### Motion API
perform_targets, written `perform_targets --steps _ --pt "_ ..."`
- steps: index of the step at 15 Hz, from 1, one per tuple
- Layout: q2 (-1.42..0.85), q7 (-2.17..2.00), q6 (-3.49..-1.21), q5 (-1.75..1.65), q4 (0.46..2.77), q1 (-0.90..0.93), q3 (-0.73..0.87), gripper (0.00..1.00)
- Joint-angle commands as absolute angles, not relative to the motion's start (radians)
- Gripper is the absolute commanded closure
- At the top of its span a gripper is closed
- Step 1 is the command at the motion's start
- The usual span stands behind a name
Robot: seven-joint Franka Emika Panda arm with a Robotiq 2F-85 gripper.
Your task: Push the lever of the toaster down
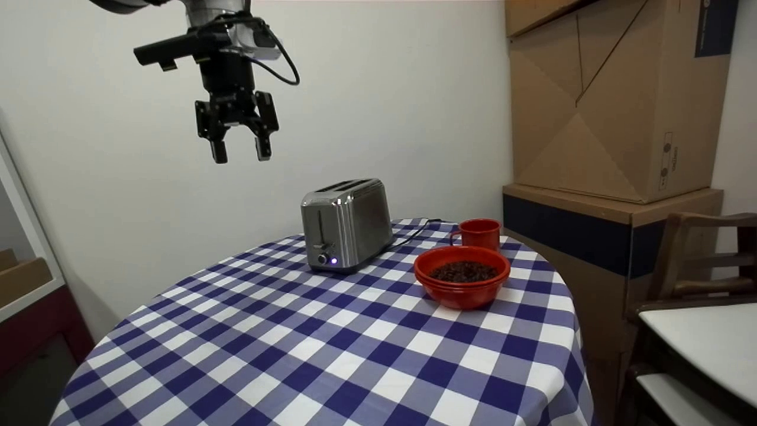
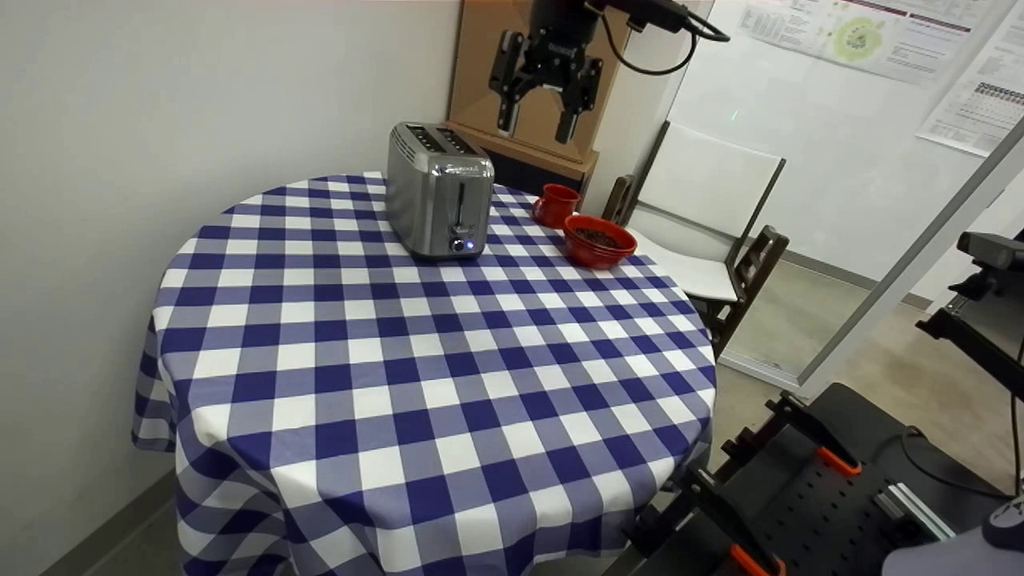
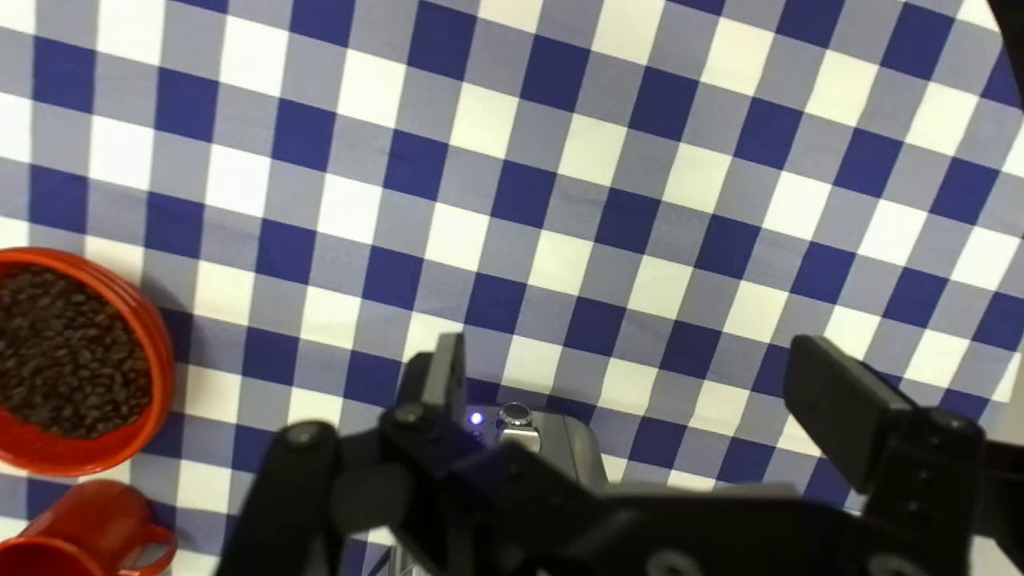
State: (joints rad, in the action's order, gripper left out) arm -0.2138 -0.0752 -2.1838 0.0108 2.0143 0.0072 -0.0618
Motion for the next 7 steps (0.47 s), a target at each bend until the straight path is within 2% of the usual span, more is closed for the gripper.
perform_targets --steps 1,7 --pt "-0.195 -0.075 -2.180 0.011 2.025 0.022 -0.048 0.00" --pt "-0.213 -0.075 -2.181 0.011 2.023 0.022 -0.047 0.00"
